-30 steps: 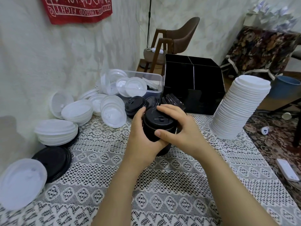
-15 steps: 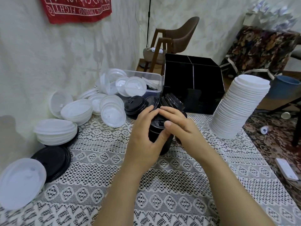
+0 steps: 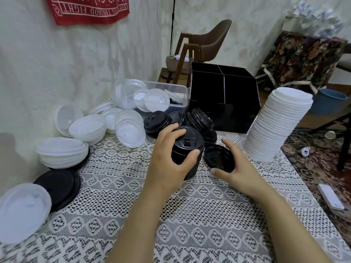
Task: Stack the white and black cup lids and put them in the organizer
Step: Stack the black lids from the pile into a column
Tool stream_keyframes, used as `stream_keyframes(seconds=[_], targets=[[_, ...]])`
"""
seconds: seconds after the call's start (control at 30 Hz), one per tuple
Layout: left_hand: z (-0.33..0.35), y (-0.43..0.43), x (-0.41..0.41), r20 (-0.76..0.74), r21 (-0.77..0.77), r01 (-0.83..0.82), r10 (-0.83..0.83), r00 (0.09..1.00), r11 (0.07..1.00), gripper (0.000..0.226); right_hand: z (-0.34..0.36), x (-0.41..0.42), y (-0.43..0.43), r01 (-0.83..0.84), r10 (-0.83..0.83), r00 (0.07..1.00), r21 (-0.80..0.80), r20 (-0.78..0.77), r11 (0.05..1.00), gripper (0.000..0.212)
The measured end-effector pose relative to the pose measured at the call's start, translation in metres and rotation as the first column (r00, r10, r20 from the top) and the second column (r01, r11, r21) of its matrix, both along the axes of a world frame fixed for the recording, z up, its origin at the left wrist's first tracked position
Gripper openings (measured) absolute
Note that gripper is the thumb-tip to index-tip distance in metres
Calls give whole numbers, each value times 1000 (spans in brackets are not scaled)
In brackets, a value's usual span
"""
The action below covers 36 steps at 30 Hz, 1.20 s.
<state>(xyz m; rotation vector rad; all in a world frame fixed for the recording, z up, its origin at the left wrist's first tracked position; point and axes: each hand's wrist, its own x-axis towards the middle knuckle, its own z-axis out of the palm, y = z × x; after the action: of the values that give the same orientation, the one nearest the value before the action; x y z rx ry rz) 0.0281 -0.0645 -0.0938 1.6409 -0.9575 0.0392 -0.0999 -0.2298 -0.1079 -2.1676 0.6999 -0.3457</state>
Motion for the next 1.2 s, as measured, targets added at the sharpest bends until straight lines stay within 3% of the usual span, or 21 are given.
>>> stream_keyframes(seconds=[0.1, 0.27, 0.4, 0.57, 0.63, 0.73, 0.8, 0.9, 0.97, 1.03, 1.2], targets=[[0, 0, 0, 3, -14, 1, -1, 1000, 1000, 45, -3, 4, 0, 25, -25, 1000, -37, 13, 999, 82], [-1, -1, 1, 14, -12, -1, 1, 1000, 1000, 43, 1, 4, 6, 60, -50, 991, -71, 125, 996, 9], [0, 0, 0, 8, -7, 1, -1, 1000, 1000, 43, 5, 6, 10, 123, -141, 942, 76, 306, 989, 21], [0, 0, 0, -1, -2, 4, -4, 1000, 1000, 43, 10, 4, 7, 143, -277, 870, 329, 407, 933, 8], [1, 0, 0, 0, -1, 7, -7, 1000, 1000, 43, 11, 3, 6, 123, -286, 884, 407, 370, 905, 11], [1, 1, -1, -18, 2, 10, -10, 1000, 1000, 41, 10, 5, 4, 141, -277, 908, 394, 314, 908, 16], [2, 1, -2, -15, 1, 8, -8, 1000, 1000, 41, 7, 8, 4, 190, -282, 913, 304, 296, 933, 15], [2, 1, -2, -25, 4, 10, -10, 1000, 1000, 40, 4, 11, 2, 312, -312, 920, 41, 238, 949, 19], [2, 1, -2, -31, 5, 11, -11, 999, 1000, 40, 4, 12, 2, 336, -315, 920, -56, 234, 940, 33], [2, 1, -2, -33, 8, 14, -14, 999, 1000, 40, 3, 10, 2, 302, -284, 934, -53, 217, 952, 47], [2, 1, -2, -30, 8, 12, -12, 999, 1000, 41, -5, 0, 9, 29, -29, 1000, -54, -6, 998, 100]])
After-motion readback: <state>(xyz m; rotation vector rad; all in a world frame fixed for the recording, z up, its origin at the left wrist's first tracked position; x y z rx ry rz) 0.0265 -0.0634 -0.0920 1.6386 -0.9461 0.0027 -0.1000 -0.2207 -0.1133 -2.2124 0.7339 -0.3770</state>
